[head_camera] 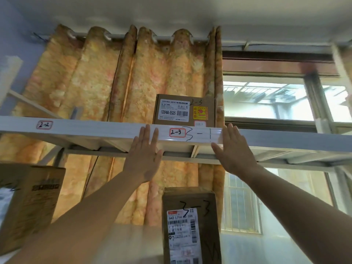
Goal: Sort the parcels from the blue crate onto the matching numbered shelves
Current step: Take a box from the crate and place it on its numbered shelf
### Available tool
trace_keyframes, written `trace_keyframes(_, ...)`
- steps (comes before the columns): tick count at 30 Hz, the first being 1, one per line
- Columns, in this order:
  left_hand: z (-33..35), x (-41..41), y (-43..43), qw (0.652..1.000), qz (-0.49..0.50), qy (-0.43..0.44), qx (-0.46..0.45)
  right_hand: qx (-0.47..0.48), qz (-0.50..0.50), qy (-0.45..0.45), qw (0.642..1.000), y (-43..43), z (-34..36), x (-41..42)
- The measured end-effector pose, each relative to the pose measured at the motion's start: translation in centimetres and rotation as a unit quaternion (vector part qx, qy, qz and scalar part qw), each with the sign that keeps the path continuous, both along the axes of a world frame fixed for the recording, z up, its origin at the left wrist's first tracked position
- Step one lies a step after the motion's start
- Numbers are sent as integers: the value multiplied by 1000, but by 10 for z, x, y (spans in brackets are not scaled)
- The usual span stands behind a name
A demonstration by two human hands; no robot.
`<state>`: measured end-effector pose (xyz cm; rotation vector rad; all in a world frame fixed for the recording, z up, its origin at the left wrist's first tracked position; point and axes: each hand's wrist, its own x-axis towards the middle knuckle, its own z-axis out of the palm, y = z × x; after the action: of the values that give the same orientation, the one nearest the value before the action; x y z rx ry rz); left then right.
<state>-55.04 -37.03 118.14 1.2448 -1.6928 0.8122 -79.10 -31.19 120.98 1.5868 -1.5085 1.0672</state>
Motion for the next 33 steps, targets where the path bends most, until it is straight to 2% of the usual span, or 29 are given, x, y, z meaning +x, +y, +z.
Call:
trace_keyframes(4,-38,0,23,999,-5,19,25,30,-49,50,997,38,-37,-8)
trace_keyframes(7,-53,11,59,998,31,-17,54,52,-66,103,991,80,-47,-11)
trace_keyframes(10,-38,22,107,996,55,-50,48,55,-64,148,985,125,-39,-15)
trace_keyframes(15,-43,7,199,992,53,-57,96,112,-43,148,982,193,-47,-12)
trace_keyframes(19,-95,-14,265,976,80,-124,160,199,-3,140,970,232,-91,-10)
trace_keyframes(24,-174,-13,326,934,86,-106,329,329,91,101,934,276,-171,0)
trace_keyframes(27,-221,-21,354,908,103,-172,369,390,54,145,908,304,-223,-12)
trace_keyframes(33,-235,-5,397,898,98,-183,389,413,1,67,908,364,-229,-44)
